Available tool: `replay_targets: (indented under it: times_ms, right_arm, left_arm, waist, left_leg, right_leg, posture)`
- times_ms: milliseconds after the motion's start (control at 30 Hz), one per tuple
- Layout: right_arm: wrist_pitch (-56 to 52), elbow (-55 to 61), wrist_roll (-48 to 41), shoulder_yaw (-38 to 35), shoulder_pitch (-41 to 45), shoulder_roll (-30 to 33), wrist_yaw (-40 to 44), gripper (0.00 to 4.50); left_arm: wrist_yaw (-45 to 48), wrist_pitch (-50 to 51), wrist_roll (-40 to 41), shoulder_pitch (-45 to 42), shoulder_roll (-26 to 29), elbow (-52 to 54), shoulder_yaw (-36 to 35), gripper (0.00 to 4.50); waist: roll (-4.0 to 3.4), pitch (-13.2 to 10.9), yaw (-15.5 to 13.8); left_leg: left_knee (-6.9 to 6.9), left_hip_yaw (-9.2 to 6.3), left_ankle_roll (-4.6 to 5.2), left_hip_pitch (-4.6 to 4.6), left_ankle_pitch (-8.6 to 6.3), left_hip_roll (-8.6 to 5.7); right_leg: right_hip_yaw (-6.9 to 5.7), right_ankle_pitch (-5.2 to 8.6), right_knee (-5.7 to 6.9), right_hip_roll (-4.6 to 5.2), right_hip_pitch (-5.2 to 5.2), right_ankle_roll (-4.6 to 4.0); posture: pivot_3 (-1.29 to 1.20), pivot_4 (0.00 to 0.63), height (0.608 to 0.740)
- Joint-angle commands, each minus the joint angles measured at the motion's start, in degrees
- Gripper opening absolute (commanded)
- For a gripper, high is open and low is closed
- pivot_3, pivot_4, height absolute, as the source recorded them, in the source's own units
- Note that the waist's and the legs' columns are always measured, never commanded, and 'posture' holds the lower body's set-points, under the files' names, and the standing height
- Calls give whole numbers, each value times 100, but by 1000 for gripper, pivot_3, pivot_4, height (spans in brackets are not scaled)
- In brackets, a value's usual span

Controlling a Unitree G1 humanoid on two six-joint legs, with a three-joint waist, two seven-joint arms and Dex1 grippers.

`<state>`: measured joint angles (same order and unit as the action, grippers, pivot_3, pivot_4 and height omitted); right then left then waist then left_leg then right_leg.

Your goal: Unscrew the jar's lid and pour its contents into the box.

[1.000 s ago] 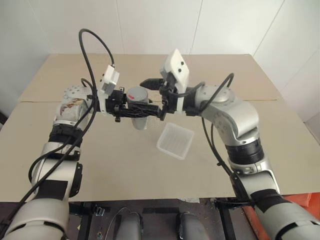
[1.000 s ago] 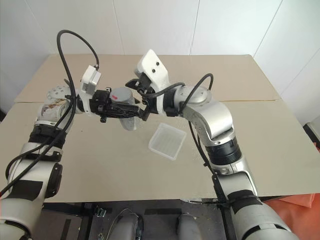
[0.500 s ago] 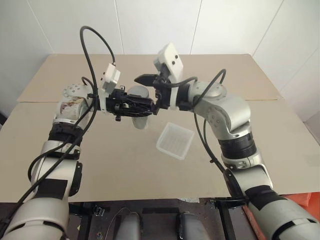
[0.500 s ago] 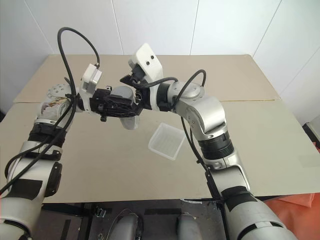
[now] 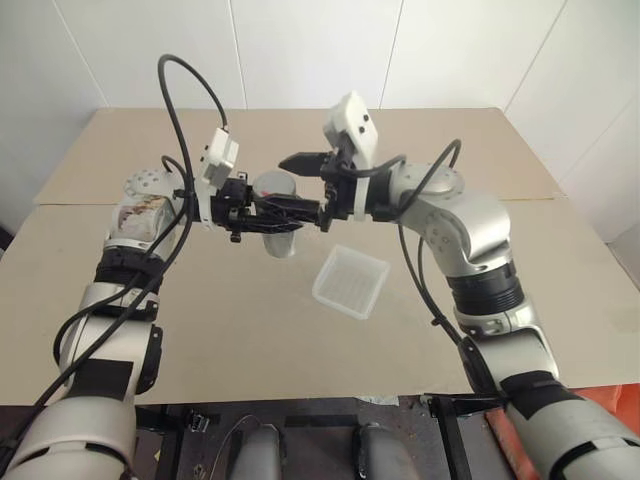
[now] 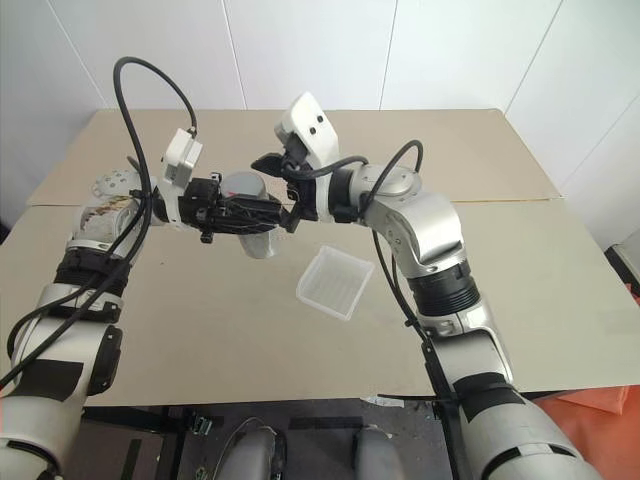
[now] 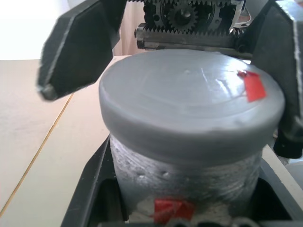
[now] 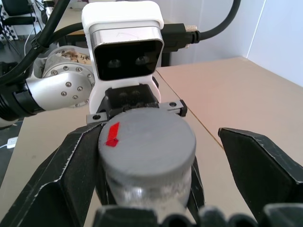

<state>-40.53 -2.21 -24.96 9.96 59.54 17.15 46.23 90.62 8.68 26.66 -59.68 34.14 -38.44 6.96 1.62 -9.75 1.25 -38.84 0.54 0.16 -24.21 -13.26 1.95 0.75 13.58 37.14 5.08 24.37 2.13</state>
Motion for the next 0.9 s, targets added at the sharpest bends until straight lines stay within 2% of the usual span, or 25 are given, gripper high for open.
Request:
replay_targets:
  times_ms: [33, 267, 433, 633, 767, 900]
  right_arm:
    - [147, -155, 75, -600, -58, 419, -134, 4435]
    - [192, -43, -36, -675, -301, 810, 29, 4435]
    - [138, 101, -111, -826, -446, 947, 79, 4435]
    - [-41, 695, -347, -915, -592, 1089, 200, 4435]
    - [-449, 1314, -748, -878, -411, 878, 62, 4435]
    - [-580, 1505, -751, -626, -231, 587, -145, 4435]
  left_arm:
    - [188, -48, 224, 56, 192, 341, -114, 1989]
    - [188, -13, 261, 138, 257, 419, -133, 1989]
    - [188, 16, 282, 186, 296, 471, -130, 1989]
    - [188, -25, 189, 84, 212, 295, -135, 1989]
    - [188, -131, 60, -80, -14, -2, -124, 1989]
    - [188, -192, 17, -196, -196, -155, -126, 1989]
  waist:
    - [0, 0, -2]
    - [0, 0, -60]
    - [0, 0, 0]
    - [0, 0, 1]
    - [0, 0, -20]
    - [0, 0, -18]
  left_leg:
    - [0, 0, 0, 0, 0, 0]
    - [0, 0, 0, -1, 0, -1]
    - [2, 1, 0, -3, 0, 0]
    - [1, 1, 0, -2, 0, 0]
    - [1, 0, 0, -2, 0, 0]
    - [0, -1, 0, -1, 0, 0]
  right_leg:
    - [0, 0, 0, 0, 0, 0]
    - [-4, 0, -2, 4, -5, 0]
    - [-2, 0, -3, 0, 0, 0]
    - [0, 0, -3, 1, -1, 0]
    - [-1, 0, -3, 0, -1, 0]
    - [-1, 0, -2, 0, -2, 0]
  posture:
    - [0, 150, 740]
    - [0, 150, 740]
    - [0, 150, 740]
    - [0, 150, 740]
    - [0, 150, 740]
    - [0, 150, 740]
